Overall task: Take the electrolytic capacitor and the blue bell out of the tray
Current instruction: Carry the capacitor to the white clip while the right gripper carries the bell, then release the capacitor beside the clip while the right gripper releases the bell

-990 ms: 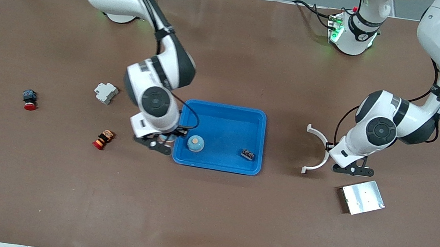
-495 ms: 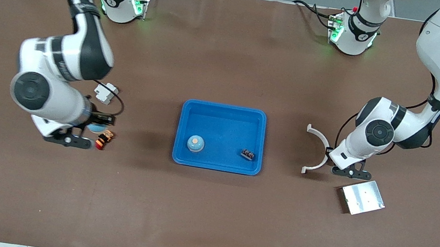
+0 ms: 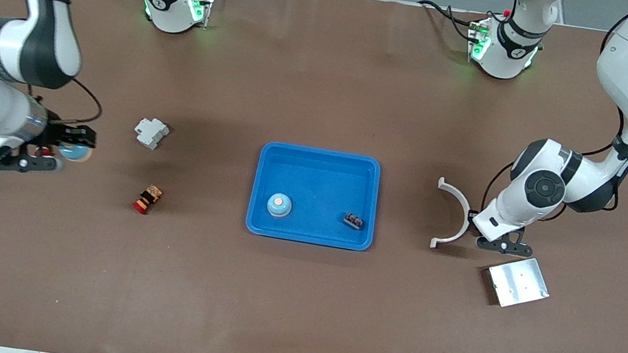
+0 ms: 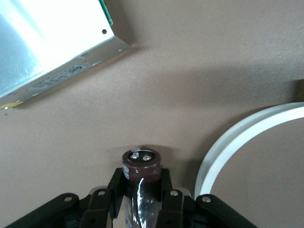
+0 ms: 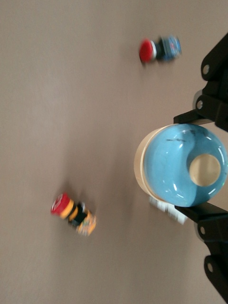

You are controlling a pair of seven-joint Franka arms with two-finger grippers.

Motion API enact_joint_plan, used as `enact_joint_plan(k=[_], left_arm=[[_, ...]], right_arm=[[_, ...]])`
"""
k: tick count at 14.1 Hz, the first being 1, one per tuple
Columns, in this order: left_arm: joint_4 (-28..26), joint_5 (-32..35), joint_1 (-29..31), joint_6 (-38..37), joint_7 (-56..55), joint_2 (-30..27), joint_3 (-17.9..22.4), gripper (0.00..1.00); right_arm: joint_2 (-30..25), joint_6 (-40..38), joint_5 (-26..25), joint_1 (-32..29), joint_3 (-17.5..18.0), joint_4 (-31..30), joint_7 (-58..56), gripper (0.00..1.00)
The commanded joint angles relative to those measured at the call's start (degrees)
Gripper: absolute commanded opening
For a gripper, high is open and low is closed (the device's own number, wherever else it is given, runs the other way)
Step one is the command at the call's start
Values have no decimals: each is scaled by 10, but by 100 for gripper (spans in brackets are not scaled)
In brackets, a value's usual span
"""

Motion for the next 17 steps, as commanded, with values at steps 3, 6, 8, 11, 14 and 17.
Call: enact_joint_plan(k=[3,6,8,11,14,17], left_arm=[[-9,14,13,19,13,2,-10,15],[-10,14,20,24,13,4,-11,54],[-13,15,21,25,13,4,-11,80],[-14,14,25,25,30,3,-11,100],[-18,15,29,25,41,-1,-11,100],[-23,15,37,23,81,-7,-13,100]], right_arm=[[-2,93,-35,-130,12,-22,-244,0],[25,125,-35,-201,13,-22,-331,0],[50,147,-35,-231,12,-23,-369,0],[85,187,-57,-244,11,-23,-390,0],[121,232,-95,-254,11,-24,-391,0],[157,274,-107,-280,11,-23,-410,0]])
